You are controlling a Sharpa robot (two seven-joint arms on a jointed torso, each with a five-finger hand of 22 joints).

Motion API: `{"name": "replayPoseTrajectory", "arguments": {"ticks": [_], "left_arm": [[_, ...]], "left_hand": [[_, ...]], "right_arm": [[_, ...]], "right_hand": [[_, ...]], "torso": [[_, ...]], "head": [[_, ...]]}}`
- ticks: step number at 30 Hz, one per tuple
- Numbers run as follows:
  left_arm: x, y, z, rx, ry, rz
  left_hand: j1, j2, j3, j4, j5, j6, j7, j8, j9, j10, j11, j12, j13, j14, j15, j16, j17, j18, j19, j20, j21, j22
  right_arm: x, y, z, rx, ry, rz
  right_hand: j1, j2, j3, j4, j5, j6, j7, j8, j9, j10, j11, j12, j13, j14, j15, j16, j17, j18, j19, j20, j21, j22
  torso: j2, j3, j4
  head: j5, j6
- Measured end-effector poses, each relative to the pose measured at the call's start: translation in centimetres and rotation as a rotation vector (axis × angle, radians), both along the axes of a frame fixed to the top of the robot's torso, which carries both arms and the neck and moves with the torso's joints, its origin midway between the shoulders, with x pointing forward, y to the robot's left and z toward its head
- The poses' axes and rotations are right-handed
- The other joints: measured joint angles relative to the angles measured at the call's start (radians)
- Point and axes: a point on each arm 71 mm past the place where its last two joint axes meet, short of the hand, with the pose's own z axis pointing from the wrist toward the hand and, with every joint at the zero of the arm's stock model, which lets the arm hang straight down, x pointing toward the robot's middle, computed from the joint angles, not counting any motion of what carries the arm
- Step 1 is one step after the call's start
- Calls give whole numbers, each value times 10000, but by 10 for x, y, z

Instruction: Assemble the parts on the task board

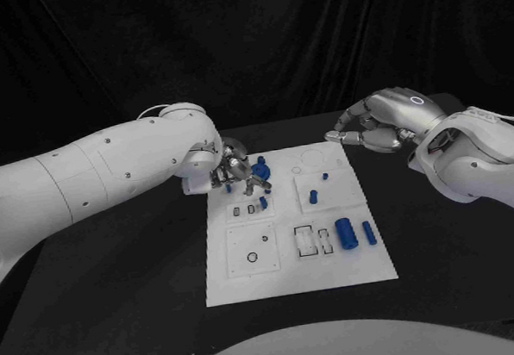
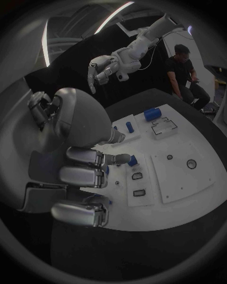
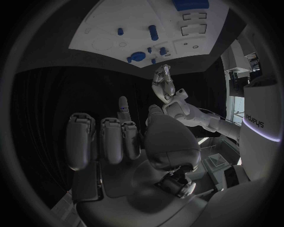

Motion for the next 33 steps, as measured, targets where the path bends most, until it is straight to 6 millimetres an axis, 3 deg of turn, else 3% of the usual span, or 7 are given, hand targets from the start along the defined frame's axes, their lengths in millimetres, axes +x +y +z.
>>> {"name": "replayPoseTrajectory", "arguments": {"ticks": [8,17,19,33], "left_arm": [[-3,-2,-9,-73,139,-20],[-4,-3,-17,-264,167,23],[-4,-4,-18,-300,171,25],[-3,-5,-25,-474,128,143]], "left_hand": [[-1,-1,82,0,38,-196,89,-197,75,0,1,0,0,0,1,0,0,1,0,0,-78,-1],[-114,111,412,28,147,-153,328,-1799,-563,-3,75,-1,-1,-5,83,0,-1,1,-41,42,-208,-1],[-123,120,413,28,147,-125,308,-1953,-646,-3,75,0,-1,-5,82,0,-1,2,-73,73,-236,-1],[-123,120,482,13,183,-53,306,-2071,-709,-3,75,0,-2,-5,81,0,-2,1,-110,110,-286,-2]], "right_arm": [[1,0,-1,17,53,-36],[2,-1,-2,17,129,-74],[3,-1,-3,10,143,-90],[3,-2,-6,9,319,-145]], "right_hand": [[0,0,-28,28,0,71,0,0,18,-1,73,0,-1,-8,63,0,0,0,0,0,0,-1],[0,0,-28,28,-50,71,0,0,17,-1,73,0,-2,-9,64,0,0,1,0,0,0,-2],[0,0,-28,28,-50,71,0,0,17,-1,73,0,-2,-9,64,0,0,0,0,0,0,-2],[40,40,-56,0,-50,71,0,0,16,-1,73,0,-4,-9,63,0,0,1,0,-1,0,-4]], "torso": [[-18,6,-10],[-20,14,-6],[-21,13,-6],[-32,9,-6]], "head": [[2,1],[-23,0],[-24,0],[-36,0]]}}
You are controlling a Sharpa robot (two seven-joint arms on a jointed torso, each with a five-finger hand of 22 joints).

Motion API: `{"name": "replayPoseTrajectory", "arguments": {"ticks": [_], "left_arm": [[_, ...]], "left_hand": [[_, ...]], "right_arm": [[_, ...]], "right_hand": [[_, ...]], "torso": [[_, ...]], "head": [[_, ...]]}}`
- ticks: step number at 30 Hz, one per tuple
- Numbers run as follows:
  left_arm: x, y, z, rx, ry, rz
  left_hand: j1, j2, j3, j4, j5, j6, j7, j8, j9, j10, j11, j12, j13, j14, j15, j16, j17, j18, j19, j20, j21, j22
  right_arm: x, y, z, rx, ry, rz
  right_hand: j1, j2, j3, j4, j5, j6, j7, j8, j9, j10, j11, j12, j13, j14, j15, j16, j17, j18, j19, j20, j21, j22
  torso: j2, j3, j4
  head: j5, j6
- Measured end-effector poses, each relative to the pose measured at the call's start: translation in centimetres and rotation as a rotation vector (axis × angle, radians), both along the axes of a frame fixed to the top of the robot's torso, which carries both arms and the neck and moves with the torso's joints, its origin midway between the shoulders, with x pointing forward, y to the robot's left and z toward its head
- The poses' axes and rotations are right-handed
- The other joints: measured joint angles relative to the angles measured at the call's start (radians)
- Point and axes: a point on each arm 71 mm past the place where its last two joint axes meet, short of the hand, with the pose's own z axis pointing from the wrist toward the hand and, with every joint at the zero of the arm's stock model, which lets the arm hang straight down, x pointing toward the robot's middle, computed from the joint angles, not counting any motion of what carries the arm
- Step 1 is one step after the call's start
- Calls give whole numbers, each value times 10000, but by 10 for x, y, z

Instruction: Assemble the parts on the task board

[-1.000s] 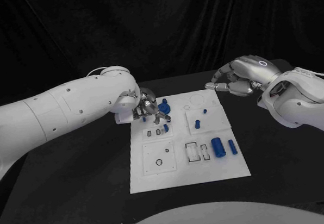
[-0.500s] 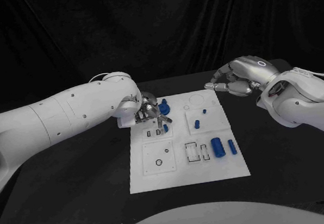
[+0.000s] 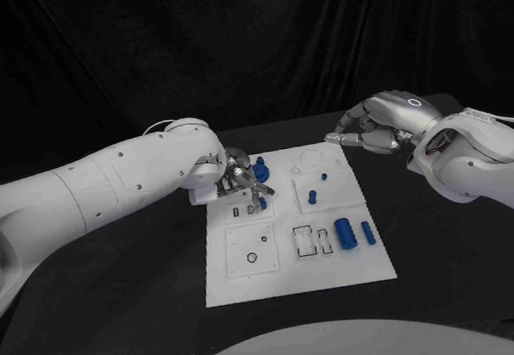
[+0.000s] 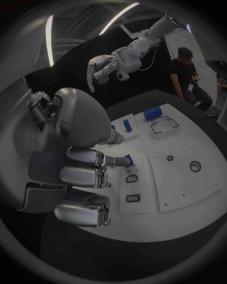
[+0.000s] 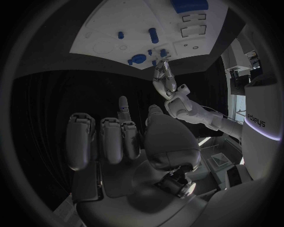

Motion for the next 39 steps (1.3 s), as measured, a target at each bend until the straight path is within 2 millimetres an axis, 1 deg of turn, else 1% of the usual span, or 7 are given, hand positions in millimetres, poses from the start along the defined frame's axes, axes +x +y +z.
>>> {"name": "replayPoseTrajectory", "arguments": {"ticks": [12,16,24,26,32,37,39], "left_arm": [[0,1,-7,32,74,117],[0,2,-9,70,107,153],[0,5,-11,169,139,245],[1,5,-11,187,141,259],[1,2,-12,213,161,255],[2,2,-14,247,189,298],[3,2,-15,262,203,309]], "left_hand": [[0,0,69,-68,38,348,-53,-39,-3,0,0,0,0,3,-3,0,0,0,-35,35,-41,8],[0,0,111,-111,38,530,-101,2,144,0,0,0,0,4,-4,0,0,0,-72,-1,-41,7],[0,-1,192,-138,38,591,-160,245,647,0,0,0,-1,4,-5,0,-1,11,-108,-37,-78,6],[0,-1,192,-137,38,590,-160,245,732,0,0,0,-1,4,-5,0,-1,165,-108,-37,-78,6],[-41,-42,192,-137,38,552,-198,245,798,0,0,0,-1,4,-5,0,5,166,-143,-72,-114,6],[-41,-42,220,-109,38,516,-161,245,854,0,0,0,-1,5,-6,0,8,166,-143,-72,-115,5],[-41,-42,220,-109,38,475,-129,245,874,0,0,0,-1,5,-5,0,7,166,-143,-72,-122,5]], "right_arm": [[0,-1,-2,-24,106,-21],[0,-1,-2,-40,134,-32],[1,-1,-3,-76,197,-31],[1,-1,-3,-84,209,-31],[1,-1,-3,-114,255,-41],[1,-1,-4,-148,302,-55],[1,-1,-4,-158,318,-57]], "right_hand": [[0,0,0,0,0,36,36,0,8,0,-1,0,-1,0,0,0,0,-2,35,35,0,-1],[0,0,0,0,0,36,36,0,8,0,0,0,-1,0,0,0,0,-1,35,35,0,-2],[0,0,1,0,0,35,36,0,7,1,-1,0,-2,0,0,0,0,-1,35,35,-42,-2],[0,-1,0,0,0,35,36,0,7,0,-1,0,-2,0,0,0,0,-1,35,35,-42,-2],[-1,-1,1,0,-40,36,36,0,17,1,-1,0,-2,0,0,0,0,-2,35,35,-42,-3],[-1,-1,-28,29,-40,36,36,0,16,1,-1,0,-3,0,0,0,0,-1,35,35,-42,-3],[-1,-1,-28,29,-40,73,-2,0,25,1,-1,0,-2,0,0,0,0,-1,35,35,-42,-3]], "torso": [[-11,2,-8],[-12,5,-8],[-15,7,-10],[-16,8,-10],[-17,10,-9],[-18,10,-7],[-18,10,-7]], "head": [[-26,1],[-36,0],[-31,0],[-29,0],[-28,-2],[-12,-2],[-28,-2]]}}
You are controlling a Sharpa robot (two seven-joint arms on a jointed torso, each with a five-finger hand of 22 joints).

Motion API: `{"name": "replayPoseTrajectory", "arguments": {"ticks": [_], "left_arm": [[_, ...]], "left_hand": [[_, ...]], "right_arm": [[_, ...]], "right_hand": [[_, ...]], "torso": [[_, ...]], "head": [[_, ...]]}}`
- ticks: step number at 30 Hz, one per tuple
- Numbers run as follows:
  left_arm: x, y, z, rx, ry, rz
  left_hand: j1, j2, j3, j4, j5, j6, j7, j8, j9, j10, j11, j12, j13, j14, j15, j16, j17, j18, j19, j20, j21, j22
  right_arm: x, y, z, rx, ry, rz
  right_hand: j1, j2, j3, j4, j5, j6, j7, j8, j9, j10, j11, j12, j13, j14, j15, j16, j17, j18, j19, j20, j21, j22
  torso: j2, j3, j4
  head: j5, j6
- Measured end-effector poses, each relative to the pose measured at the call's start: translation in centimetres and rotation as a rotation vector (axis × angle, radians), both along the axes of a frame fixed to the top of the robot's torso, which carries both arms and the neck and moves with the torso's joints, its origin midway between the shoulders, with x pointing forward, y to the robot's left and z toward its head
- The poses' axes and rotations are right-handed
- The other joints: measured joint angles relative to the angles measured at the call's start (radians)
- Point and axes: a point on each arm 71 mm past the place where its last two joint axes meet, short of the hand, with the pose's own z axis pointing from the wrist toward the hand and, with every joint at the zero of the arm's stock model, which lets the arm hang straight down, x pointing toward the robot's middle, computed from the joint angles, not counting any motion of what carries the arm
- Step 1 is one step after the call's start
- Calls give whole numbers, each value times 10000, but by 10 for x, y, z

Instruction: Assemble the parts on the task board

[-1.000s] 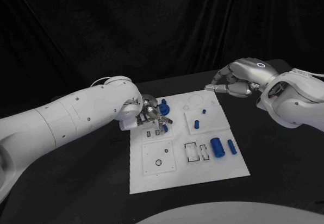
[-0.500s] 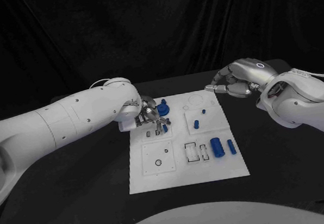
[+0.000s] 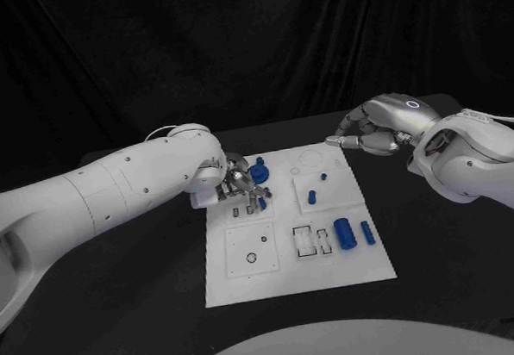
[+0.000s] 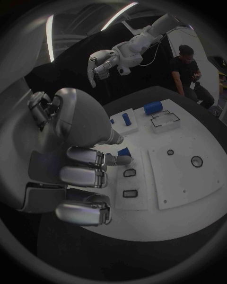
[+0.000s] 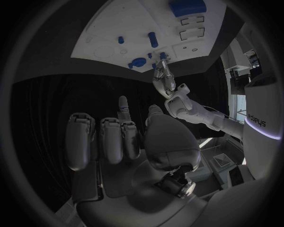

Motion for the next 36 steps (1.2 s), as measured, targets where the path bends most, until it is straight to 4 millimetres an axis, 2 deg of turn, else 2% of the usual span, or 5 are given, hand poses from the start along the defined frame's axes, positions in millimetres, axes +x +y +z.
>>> {"name": "replayPoseTrajectory", "arguments": {"ticks": [24,34,36], "left_arm": [[1,-5,-8,106,157,2],[0,-7,-8,137,210,-63],[0,-8,-8,143,221,-73]], "left_hand": [[-39,40,83,-29,0,-105,-30,0,100,0,0,0,0,0,-1,0,-2,-1,-73,2,-70,-2],[-38,39,223,-169,-1,-104,-30,-1,224,0,0,0,0,0,-1,0,-3,-1,-73,2,-70,-3],[37,-27,308,-253,43,-104,-30,-41,272,0,0,0,0,0,-1,0,-4,-2,-73,2,-70,-3]], "right_arm": [[0,0,-5,-53,325,-20],[0,-1,-6,-51,378,-40],[0,-1,-6,-52,381,-43]], "right_hand": [[40,41,-28,-29,-38,34,36,0,7,0,0,0,-1,0,0,0,0,0,0,0,0,-1],[40,40,-28,-29,-38,54,15,0,6,0,0,0,7,0,0,0,0,0,0,0,-18,-1],[40,40,-28,-29,-38,69,1,0,6,0,0,0,7,0,0,0,0,0,0,0,-40,-1]], "torso": [[4,2,-2],[1,2,-3],[0,2,-3]], "head": [[-7,-1],[-57,-1],[-60,-1]]}}
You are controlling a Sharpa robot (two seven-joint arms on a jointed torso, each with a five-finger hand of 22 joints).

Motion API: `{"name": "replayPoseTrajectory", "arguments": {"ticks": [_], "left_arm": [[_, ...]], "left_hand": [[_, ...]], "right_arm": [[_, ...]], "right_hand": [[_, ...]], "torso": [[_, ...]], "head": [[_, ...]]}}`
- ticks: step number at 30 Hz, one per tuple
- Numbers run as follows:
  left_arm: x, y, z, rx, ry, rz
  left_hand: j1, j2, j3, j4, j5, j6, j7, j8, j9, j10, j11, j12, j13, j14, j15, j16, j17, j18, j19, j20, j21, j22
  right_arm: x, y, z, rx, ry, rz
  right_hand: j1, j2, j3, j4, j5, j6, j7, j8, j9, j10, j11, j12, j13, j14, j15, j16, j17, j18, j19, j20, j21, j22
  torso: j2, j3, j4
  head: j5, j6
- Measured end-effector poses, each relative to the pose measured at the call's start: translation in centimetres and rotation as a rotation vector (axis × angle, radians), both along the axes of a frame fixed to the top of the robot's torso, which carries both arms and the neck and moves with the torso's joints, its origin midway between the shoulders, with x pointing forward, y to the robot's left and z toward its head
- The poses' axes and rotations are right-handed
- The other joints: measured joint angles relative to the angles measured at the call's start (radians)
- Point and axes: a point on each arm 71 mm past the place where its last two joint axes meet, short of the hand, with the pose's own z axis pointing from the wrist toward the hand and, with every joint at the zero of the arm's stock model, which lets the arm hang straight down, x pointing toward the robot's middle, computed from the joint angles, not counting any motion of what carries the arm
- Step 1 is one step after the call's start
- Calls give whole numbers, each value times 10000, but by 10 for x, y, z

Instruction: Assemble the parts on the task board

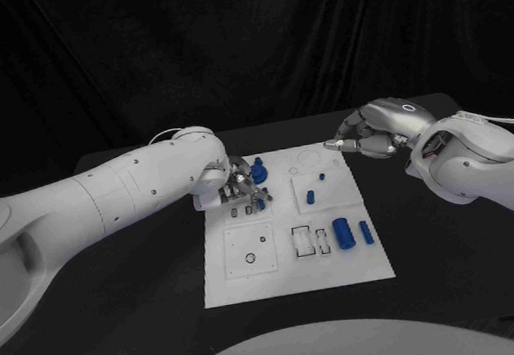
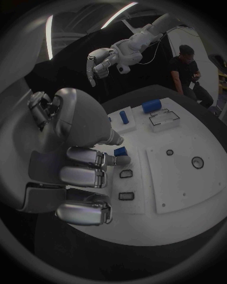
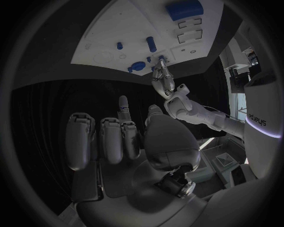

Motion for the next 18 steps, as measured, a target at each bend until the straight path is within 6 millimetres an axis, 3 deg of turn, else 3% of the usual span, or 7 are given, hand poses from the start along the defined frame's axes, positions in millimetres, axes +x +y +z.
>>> {"name": "replayPoseTrajectory", "arguments": {"ticks": [8,18], "left_arm": [[0,0,0,16,34,-26],[-1,1,0,12,54,-35]], "left_hand": [[342,4,370,-371,184,38,-37,-141,151,5,-71,0,1,0,-75,0,0,-1,27,-27,0,-1],[676,-90,982,-925,882,40,-109,-388,276,6,-143,0,0,-1,-147,0,-1,-1,75,-79,0,-1]], "right_arm": [[1,-1,0,-14,11,-27],[1,-1,-1,-25,24,-35]], "right_hand": [[0,0,0,0,0,0,0,0,12,0,0,0,-1,0,0,0,0,0,0,0,0,8],[39,39,0,0,0,0,0,0,11,0,0,0,-2,0,0,0,0,1,-37,37,-48,7]], "torso": [[-5,4,0],[-7,10,-7]], "head": [[-31,0],[-20,0]]}}
